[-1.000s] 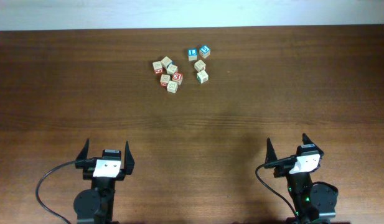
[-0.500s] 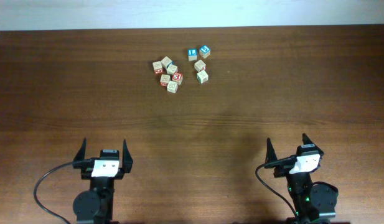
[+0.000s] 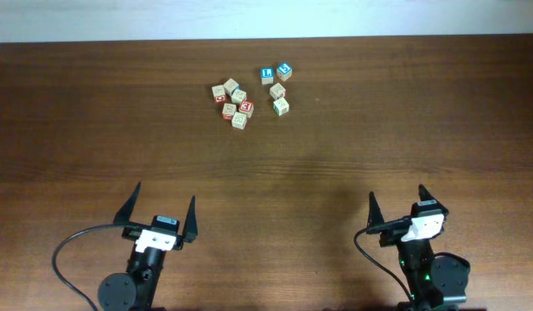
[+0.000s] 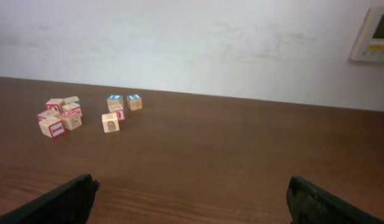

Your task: Rotate 3 blocks

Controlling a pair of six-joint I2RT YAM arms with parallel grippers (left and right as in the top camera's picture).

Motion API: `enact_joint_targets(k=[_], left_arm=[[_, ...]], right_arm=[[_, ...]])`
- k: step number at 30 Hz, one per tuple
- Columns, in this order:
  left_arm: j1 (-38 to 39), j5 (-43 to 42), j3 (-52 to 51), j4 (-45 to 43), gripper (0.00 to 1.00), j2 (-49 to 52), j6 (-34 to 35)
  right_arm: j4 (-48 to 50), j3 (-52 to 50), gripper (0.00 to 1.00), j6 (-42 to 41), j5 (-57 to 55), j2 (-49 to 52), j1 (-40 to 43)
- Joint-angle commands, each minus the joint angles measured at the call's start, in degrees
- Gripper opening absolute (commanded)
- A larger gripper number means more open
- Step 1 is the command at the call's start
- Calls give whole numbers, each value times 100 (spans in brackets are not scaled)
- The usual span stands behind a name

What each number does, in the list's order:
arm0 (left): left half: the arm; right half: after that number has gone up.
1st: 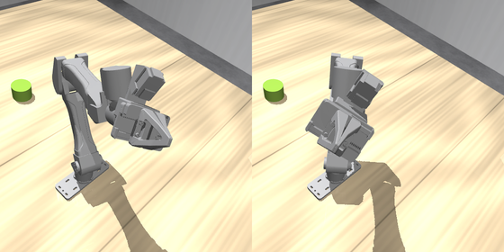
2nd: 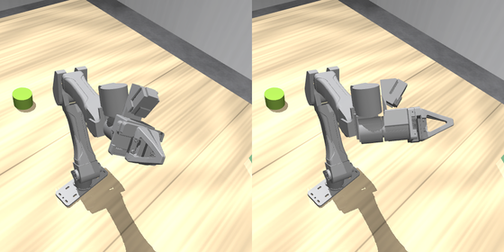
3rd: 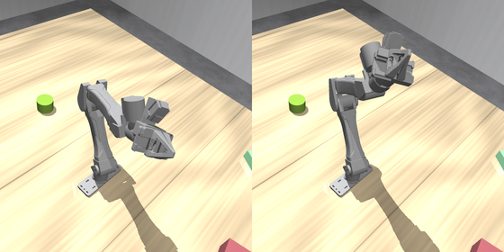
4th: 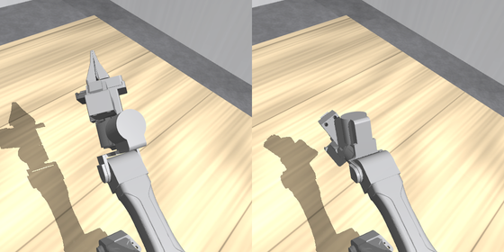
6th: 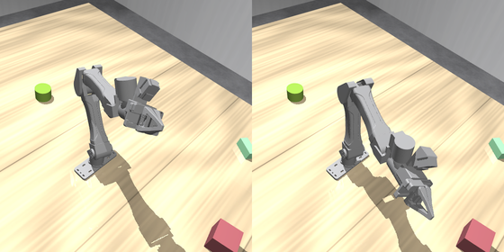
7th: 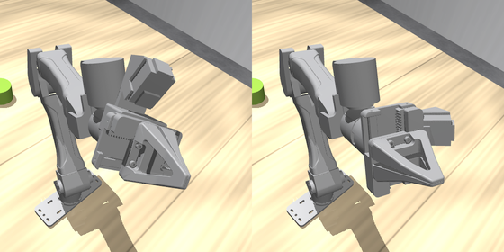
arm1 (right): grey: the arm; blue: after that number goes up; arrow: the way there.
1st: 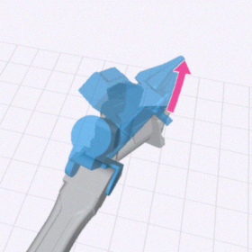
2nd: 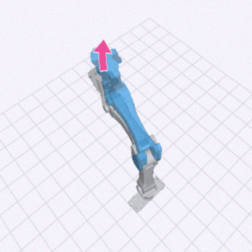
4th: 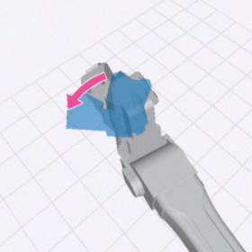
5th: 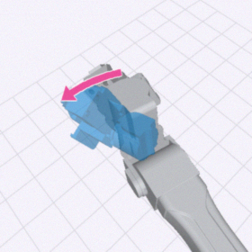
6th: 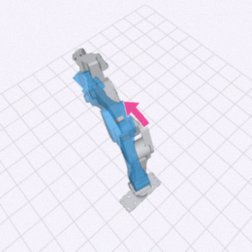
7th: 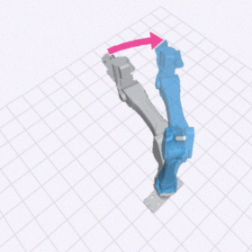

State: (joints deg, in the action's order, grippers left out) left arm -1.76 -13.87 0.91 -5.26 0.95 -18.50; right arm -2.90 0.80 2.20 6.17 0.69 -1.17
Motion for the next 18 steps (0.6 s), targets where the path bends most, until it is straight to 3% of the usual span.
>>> enact_joint_targets(k=[1,6,11,18], left_arm=[[-26,-192,28,-33,99,225,-87],[-28,-313,673,-20,99,1078,-90],[-28,-562,1829,256,99,2765,-90],[-28,-634,4013,1919,99,4975,-90]], right_arm=[[81,52,98,17,116,-26,-33],[74,485,98,17,245,262,-33],[70,1211,98,17,507,1255,-33],[-463,2656,98,20,997,3292,-33]])
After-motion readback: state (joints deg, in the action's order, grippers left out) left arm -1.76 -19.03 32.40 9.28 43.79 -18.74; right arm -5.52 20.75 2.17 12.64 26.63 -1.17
